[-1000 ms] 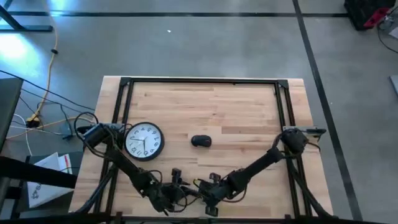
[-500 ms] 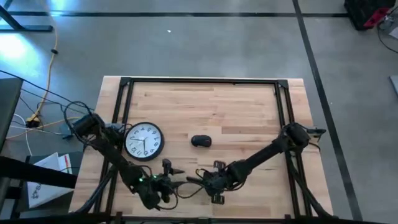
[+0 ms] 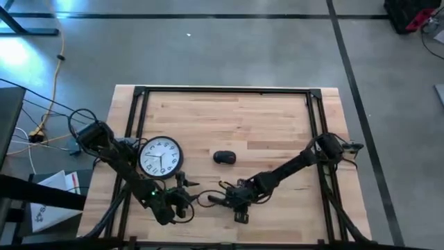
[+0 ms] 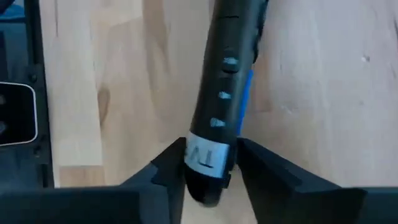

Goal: Insert battery
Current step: Open the remote battery compartment

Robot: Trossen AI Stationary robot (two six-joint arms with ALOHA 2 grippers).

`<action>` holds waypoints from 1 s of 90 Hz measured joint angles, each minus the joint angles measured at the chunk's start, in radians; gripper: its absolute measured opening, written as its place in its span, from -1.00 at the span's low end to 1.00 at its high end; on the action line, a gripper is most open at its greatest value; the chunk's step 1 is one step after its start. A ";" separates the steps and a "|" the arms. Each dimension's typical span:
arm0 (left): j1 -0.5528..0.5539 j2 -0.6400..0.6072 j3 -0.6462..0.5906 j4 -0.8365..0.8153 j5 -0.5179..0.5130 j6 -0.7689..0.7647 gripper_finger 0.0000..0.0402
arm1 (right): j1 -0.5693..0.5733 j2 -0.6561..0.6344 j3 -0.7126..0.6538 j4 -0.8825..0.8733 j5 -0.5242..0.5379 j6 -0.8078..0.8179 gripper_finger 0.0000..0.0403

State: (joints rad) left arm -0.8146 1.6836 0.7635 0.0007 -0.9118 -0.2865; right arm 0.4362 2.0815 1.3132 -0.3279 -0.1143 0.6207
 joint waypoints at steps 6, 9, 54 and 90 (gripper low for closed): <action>0.007 0.000 0.000 0.001 0.001 0.004 0.07 | 0.000 0.000 0.000 0.000 0.006 0.000 -0.26; 0.012 0.000 0.000 0.004 0.002 0.007 0.07 | 0.000 0.000 0.000 0.000 0.012 0.000 -0.22; 0.074 0.000 0.000 0.086 0.044 0.054 0.07 | -0.018 -0.042 -0.006 -0.081 0.169 -0.087 0.12; 0.107 0.048 0.001 0.309 0.200 0.138 0.07 | 0.062 -0.059 -0.006 -0.026 0.442 -0.323 0.12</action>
State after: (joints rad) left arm -0.7073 1.7311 0.7647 0.3099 -0.7114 -0.1489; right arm 0.4981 2.0227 1.3075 -0.3540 0.3280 0.2973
